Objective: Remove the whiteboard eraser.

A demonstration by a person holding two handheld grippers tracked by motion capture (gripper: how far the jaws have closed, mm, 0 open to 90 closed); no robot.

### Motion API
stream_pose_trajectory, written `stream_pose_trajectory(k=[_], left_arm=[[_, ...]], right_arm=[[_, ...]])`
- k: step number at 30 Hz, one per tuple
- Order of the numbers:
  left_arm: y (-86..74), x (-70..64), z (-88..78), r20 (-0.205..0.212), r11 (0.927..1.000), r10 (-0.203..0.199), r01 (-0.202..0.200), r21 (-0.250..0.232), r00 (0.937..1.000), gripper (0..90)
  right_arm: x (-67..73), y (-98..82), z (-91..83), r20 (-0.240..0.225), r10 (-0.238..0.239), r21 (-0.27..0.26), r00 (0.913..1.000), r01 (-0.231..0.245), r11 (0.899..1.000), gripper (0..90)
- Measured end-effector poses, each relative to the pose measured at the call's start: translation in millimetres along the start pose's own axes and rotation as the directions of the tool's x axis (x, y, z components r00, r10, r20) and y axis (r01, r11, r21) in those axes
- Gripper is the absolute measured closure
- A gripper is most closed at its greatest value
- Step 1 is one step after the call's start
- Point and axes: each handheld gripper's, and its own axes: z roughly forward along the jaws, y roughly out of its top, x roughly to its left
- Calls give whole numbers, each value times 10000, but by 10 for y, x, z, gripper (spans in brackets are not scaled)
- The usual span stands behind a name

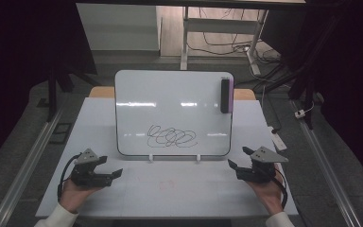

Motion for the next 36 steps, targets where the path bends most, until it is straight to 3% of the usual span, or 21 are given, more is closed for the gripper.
stream_pose_trajectory(k=[5, 12, 16, 25, 36], left_arm=[[-6, 5, 10, 68, 10000, -81, 80, 51, 9999, 161], [-7, 0, -8, 93, 9998, -187, 187, -24, 9998, 161], [-15, 4, -23, 107, 9997, -227, 227, -21, 9997, 162], [-38, -4, -24, 116, 9996, -276, 276, -6, 9996, 165], [-65, -26, -41, 43, 9997, -225, 225, 50, 9997, 167]], right_arm=[[10, 83, -20, 166, 54, -116, 9998, -52, 9999, 248], [-37, 392, -43, 453, 514, -513, 9977, -490, 9975, 262], [-51, 527, -45, 496, 530, -769, 9974, -491, 9958, 270], [-104, 982, 19, 892, 571, -1198, 9944, -462, 9917, 281], [-217, 1277, 174, 1091, 759, -1303, 9911, -614, 9896, 293]])
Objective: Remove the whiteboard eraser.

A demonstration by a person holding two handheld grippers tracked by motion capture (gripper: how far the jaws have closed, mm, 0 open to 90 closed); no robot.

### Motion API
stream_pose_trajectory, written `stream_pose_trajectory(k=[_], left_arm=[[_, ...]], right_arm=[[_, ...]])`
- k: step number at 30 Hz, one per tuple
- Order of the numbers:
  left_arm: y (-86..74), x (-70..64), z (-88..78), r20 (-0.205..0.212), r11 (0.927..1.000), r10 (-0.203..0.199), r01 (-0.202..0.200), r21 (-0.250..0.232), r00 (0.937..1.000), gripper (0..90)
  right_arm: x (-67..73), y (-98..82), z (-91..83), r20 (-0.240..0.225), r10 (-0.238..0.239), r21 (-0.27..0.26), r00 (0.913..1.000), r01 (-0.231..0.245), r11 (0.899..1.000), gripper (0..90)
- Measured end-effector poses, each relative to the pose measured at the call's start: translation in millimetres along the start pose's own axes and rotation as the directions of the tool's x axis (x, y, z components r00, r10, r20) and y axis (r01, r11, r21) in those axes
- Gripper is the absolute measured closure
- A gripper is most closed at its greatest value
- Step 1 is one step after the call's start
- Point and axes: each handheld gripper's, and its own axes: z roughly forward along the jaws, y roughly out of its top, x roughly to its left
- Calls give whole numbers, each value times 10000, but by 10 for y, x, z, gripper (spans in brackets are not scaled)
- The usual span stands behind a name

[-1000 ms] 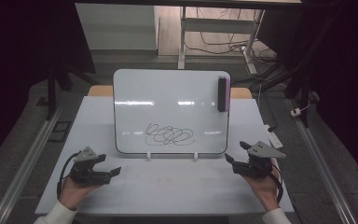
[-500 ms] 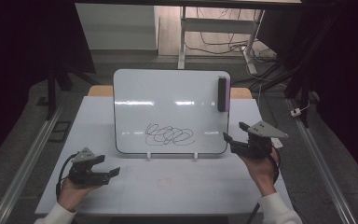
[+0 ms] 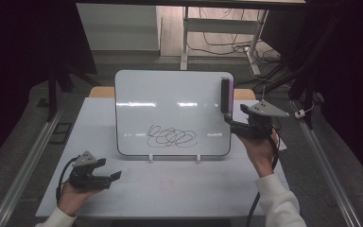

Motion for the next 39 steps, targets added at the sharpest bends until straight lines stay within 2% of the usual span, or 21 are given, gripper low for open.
stream_pose_trajectory(k=[5, 13, 19, 20, 22, 28, 29, 31, 34, 39], left_arm=[[-18, 6, -4, -40, 10000, -6, 6, 33, 10000, 169], [-42, 18, 9, -30, 9999, -18, 19, 133, 10000, 169], [-51, 32, 12, -68, 9999, -28, 29, 149, 10000, 170], [-52, 34, 10, -73, 9999, -48, 49, 149, 10000, 170], [-55, 45, 2, -125, 9999, -42, 43, 129, 9999, 170], [-70, 76, -32, -197, 9999, -123, 124, 24, 9997, 170], [-72, 77, -34, -204, 9999, -149, 150, 22, 9997, 169], [-74, 79, -34, -235, 9999, -151, 151, 15, 9996, 169], [-75, 86, -33, -226, 9998, -184, 185, 19, 9996, 169], [-79, 89, -32, -231, 9998, -180, 181, 41, 9996, 169]], right_arm=[[-20, 117, 190, 563, 147, 298, 9983, -164, 9994, 333], [-53, 134, 404, 832, 535, 507, 9951, -578, 9970, 410], [-12, 143, 492, 1154, 371, 731, 9926, -457, 9963, 481], [-1, 147, 506, 1371, 287, 708, 9901, -387, 9967, 513], [4, 156, 517, 1518, 195, 756, 9882, -313, 9967, 531], [21, 172, 518, 1770, 317, 843, 9837, -473, 9953, 600], [25, 176, 501, 1963, 228, 795, 9803, -391, 9961, 624], [19, 179, 475, 1988, 286, 719, 9796, -437, 9965, 635], [28, 223, 394, 1984, 206, 362, 9799, -283, 9989, 643], [85, 264, 262, 1570, 24, 195, 9876, -55, 9998, 645]])
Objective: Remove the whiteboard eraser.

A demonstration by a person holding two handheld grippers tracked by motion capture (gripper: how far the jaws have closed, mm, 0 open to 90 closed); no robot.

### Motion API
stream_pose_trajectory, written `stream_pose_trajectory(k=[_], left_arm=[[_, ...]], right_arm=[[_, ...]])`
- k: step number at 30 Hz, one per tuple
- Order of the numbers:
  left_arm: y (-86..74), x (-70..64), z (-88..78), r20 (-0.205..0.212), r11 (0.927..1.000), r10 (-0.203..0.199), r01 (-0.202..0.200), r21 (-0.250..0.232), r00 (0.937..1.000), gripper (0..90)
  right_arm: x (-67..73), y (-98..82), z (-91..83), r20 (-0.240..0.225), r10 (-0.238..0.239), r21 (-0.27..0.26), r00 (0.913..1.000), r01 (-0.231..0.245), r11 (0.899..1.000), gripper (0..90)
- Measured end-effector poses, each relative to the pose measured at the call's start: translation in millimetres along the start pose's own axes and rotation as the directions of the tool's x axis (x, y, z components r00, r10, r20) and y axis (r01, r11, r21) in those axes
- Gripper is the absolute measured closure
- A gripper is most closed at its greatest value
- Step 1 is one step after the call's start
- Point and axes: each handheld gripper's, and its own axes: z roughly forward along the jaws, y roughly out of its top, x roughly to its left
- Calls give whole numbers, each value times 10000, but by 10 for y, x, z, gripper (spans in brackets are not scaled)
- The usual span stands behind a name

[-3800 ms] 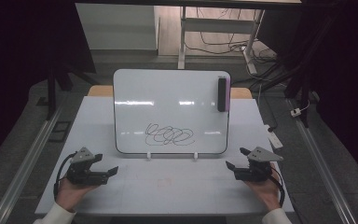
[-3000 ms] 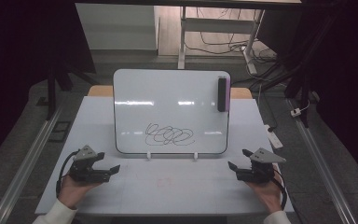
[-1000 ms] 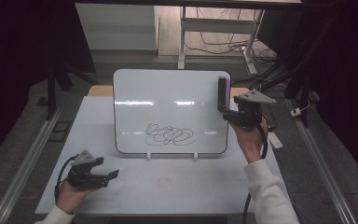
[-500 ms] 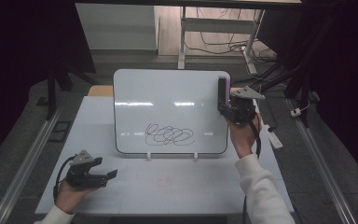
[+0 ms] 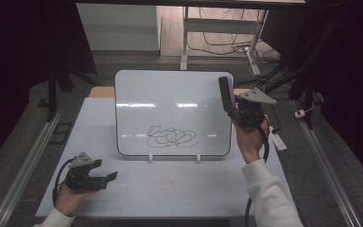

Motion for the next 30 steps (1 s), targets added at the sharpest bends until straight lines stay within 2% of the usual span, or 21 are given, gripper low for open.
stream_pose_trajectory(k=[2, 5, 7, 11, 15, 17, 22, 23, 24, 25, 28, 30], left_arm=[[-1, -1, 0, -10, 10000, -3, 3, 2, 10000, 169], [-2, -2, -4, 0, 10000, -10, 10, 2, 10000, 169], [-3, 2, -5, 16, 10000, -24, 24, 5, 10000, 170], [0, 5, 0, 34, 10000, -66, 66, 14, 10000, 171], [10, -6, -3, 79, 10000, -20, 20, 1, 10000, 172], [15, -13, 0, 116, 10000, -47, 47, 5, 9999, 174], [33, -34, 6, 227, 10000, -64, 64, 4, 9997, 178], [36, -40, 4, 267, 10000, -57, 57, -14, 9996, 184], [40, -45, 1, 300, 10000, -29, 30, -31, 9995, 184], [42, -50, -2, 326, 10000, -21, 22, -39, 9995, 188], [49, -58, 3, 371, 10000, -9, 10, -23, 9993, 189], [51, -63, 10, 395, 10000, -15, 15, -2, 9992, 189]], right_arm=[[6, -12, -25, -94, -3, -23, 10000, 3, 10000, 645], [25, -117, -102, -524, 15, -36, 9986, -17, 10000, 645], [27, -153, -119, -583, 35, -33, 9983, -37, 10000, 645], [10, -357, -184, -1071, 279, -37, 9939, -284, 9996, 645], [21, -494, -216, -1313, 188, -88, 9912, -201, 9998, 645], [36, -625, -230, -1639, 283, 53, 9861, -278, 9996, 645], [96, -744, -258, -1919, 276, 168, 9810, -249, 9995, 646], [149, -788, -276, -2107, 228, 209, 9773, -188, 9996, 645], [149, -788, -276, -2107, 228, 209, 9773, -188, 9996, 645], [206, -829, -301, -2292, 52, 228, 9734, 1, 9997, 645], [260, -865, -324, -2478, 20, 258, 9688, 45, 9997, 645], [337, -919, -350, -2756, -54, 316, 9613, 146, 9994, 645]])
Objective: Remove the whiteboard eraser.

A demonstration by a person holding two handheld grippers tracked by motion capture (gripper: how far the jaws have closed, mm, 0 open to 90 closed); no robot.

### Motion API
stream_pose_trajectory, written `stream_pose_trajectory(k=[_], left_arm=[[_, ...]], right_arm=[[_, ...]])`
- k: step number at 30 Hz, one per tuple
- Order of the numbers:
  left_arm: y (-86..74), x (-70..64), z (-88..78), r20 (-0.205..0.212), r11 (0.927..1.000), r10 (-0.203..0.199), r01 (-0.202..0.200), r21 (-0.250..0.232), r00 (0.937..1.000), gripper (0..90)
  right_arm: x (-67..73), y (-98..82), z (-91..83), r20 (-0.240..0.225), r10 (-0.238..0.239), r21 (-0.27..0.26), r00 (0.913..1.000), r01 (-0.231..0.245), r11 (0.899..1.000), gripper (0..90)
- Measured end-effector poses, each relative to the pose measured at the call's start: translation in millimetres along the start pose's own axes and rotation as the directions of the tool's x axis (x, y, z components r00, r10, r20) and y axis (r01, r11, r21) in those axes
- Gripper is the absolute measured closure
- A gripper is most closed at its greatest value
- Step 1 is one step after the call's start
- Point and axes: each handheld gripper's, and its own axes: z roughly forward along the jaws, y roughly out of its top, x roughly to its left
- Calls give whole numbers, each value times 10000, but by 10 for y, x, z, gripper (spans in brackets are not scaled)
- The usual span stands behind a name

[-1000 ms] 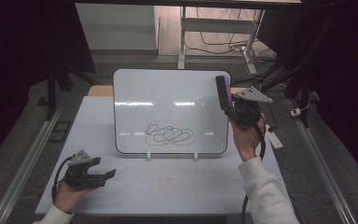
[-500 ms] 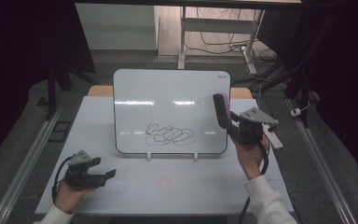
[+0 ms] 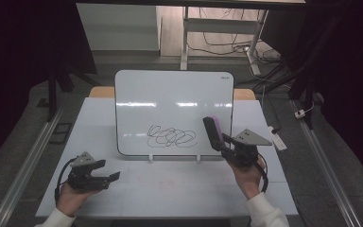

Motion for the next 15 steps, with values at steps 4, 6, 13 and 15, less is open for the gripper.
stream_pose_trajectory(k=[4, 6, 13, 15], left_arm=[[2, -8, 4, -8, 10000, 12, -12, 55, 10000, 187], [2, -11, 5, -21, 10000, 1, -1, 75, 10000, 186], [48, -71, 23, 133, 9998, 80, -82, 154, 9999, 186], [72, -101, 31, 201, 9998, 156, -159, 151, 9997, 184]], right_arm=[[72, -60, 0, -227, -84, 120, 9997, 87, 9999, 645], [104, -95, 6, -386, -157, 172, 9991, 164, 9997, 645], [182, -166, 85, -949, -245, 382, 9952, 282, 9989, 646], [227, -179, 118, -1105, -364, 436, 9932, 414, 9982, 646]])
